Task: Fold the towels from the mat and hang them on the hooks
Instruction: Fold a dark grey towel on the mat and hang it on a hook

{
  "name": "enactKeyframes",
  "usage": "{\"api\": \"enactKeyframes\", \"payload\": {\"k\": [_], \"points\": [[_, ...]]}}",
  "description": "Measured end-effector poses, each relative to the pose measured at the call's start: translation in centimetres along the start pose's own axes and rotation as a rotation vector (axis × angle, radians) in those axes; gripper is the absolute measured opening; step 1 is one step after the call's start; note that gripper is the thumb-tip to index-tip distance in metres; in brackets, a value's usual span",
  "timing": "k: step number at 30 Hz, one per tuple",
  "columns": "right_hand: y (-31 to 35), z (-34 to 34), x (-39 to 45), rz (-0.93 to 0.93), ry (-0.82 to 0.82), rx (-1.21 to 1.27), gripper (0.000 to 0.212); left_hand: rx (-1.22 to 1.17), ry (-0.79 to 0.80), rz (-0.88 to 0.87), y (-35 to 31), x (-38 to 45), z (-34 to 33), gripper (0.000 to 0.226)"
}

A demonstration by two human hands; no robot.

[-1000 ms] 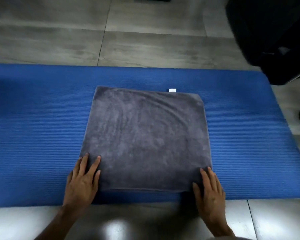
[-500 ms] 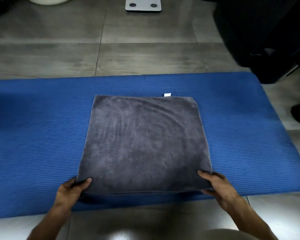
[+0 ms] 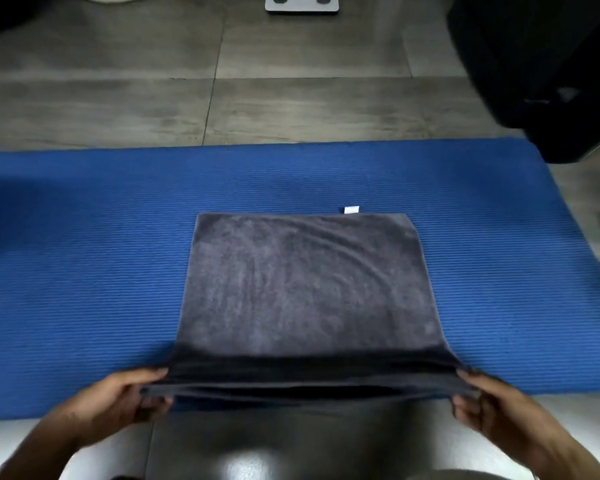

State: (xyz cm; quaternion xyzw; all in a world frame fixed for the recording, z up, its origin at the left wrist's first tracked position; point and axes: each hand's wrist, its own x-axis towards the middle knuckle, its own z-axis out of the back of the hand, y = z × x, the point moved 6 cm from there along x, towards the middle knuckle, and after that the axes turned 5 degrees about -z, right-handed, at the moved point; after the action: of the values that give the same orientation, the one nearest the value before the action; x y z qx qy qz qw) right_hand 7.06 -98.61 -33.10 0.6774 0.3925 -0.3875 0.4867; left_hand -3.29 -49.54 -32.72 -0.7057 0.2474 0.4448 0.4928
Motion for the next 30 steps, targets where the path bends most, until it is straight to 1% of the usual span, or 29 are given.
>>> {"api": "enactKeyframes", "payload": {"k": [1, 3, 4, 6, 8, 9, 10, 11, 12, 13, 14, 15, 16, 17, 18, 19, 20, 21, 23, 24, 25, 26, 27, 29, 30], "points": [[1.2, -0.5, 0.3, 0.022, 0.005, 0.044, 0.045, -0.051, -0.033, -0.018, -1.2, 0.3, -0.5, 0.015], [4.2, -2.1, 1.0, 0.091, -0.002, 0.128, 0.023, -0.125, -0.090, -0.071, -3.9, 1.7, -1.3, 0.014], [5.8, -3.0, 1.7, 0.110, -0.017, 0.145, 0.020, -0.152, -0.124, -0.102, -5.1, 2.8, -1.6, 0.017], [8.7, -4.9, 3.4, 0.142, -0.023, 0.184, 0.011, -0.222, -0.143, -0.161, -7.3, 4.5, -2.4, 0.018], [10.6, -6.2, 4.9, 0.180, 0.024, 0.251, 0.012, -0.303, -0.152, -0.241, -8.8, 5.9, -3.0, 0.023], [11.1, -6.4, 5.6, 0.202, 0.015, 0.287, 0.012, -0.315, -0.157, -0.267, -9.0, 6.5, -3.5, 0.028], [11.2, -6.7, 6.0, 0.240, -0.011, 0.272, 0.010, -0.271, -0.174, -0.297, -9.0, 6.7, -4.1, 0.029], [11.1, -6.6, 6.3, 0.314, -0.071, 0.185, 0.011, -0.159, -0.206, -0.366, -8.8, 7.0, -4.5, 0.023], [10.9, -6.4, 6.3, 0.436, -0.157, 0.025, 0.010, 0.019, -0.244, -0.485, -8.6, 7.1, -4.7, 0.014], [10.6, -6.2, 6.1, 0.590, -0.240, -0.203, 0.009, 0.269, -0.275, -0.636, -8.5, 7.1, -4.9, 0.015], [10.1, -6.3, 6.0, 0.753, -0.300, -0.502, 0.011, 0.566, -0.244, -0.774, -7.8, 7.6, -5.1, 0.024], [9.2, -6.7, 5.8, 0.884, -0.336, -0.845, 0.016, 0.905, -0.210, -0.875, -6.8, 7.8, -5.8, 0.030], [8.1, -7.2, 5.9, 0.998, -0.360, -1.189, 0.025, 1.254, -0.183, -0.935, -5.8, 8.1, -6.5, 0.040], [7.0, -7.4, 6.2, 1.079, -0.397, -1.509, 0.037, 1.520, -0.189, -0.946, -5.2, 8.0, -6.9, 0.050], [6.1, -7.4, 6.5, 1.106, -0.436, -1.740, 0.050, 1.648, -0.208, -0.925, -5.1, 7.8, -7.0, 0.057], [5.7, -7.5, 6.6, 1.101, -0.494, -1.859, 0.059, 1.713, -0.229, -0.893, -5.3, 7.3, -7.4, 0.063], [5.7, -7.5, 6.7, 1.074, -0.557, -1.905, 0.063, 1.785, -0.246, -0.856, -5.5, 7.1, -7.8, 0.068], [5.9, -7.6, 6.7, 1.053, -0.612, -1.914, 0.061, 1.835, -0.261, -0.831, -5.8, 7.1, -8.2, 0.074], [6.3, -7.8, 6.6, 1.053, -0.672, -1.900, 0.051, 1.973, -0.267, -0.832, -6.5, 7.2, -8.9, 0.078], [6.4, -7.9, 6.5, 1.062, -0.679, -1.895, 0.047, 1.969, -0.250, -0.777, -6.9, 7.2, -9.1, 0.075], [6.5, -7.9, 6.4, 1.068, -0.671, -1.892, 0.044, 1.930, -0.258, -0.749, -7.3, 7.0, -9.2, 0.070], [6.5, -7.8, 6.2, 1.069, -0.655, -1.887, 0.042, 1.948, -0.234, -0.683, -7.2, 7.1, -9.1, 0.064], [6.4, -7.6, 5.7, 1.078, -0.641, -1.887, 0.042, 1.972, -0.178, -0.601, -6.9, 7.0, -9.1, 0.061], [5.6, -7.0, 4.4, 1.133, -0.610, -1.917, 0.039, 1.966, -0.083, -0.564, -6.0, 6.6, -8.9, 0.055], [4.7, -6.5, 3.8, 1.156, -0.566, -1.936, 0.032, 1.942, -0.022, -0.554, -5.2, 6.4, -8.5, 0.050]]}}
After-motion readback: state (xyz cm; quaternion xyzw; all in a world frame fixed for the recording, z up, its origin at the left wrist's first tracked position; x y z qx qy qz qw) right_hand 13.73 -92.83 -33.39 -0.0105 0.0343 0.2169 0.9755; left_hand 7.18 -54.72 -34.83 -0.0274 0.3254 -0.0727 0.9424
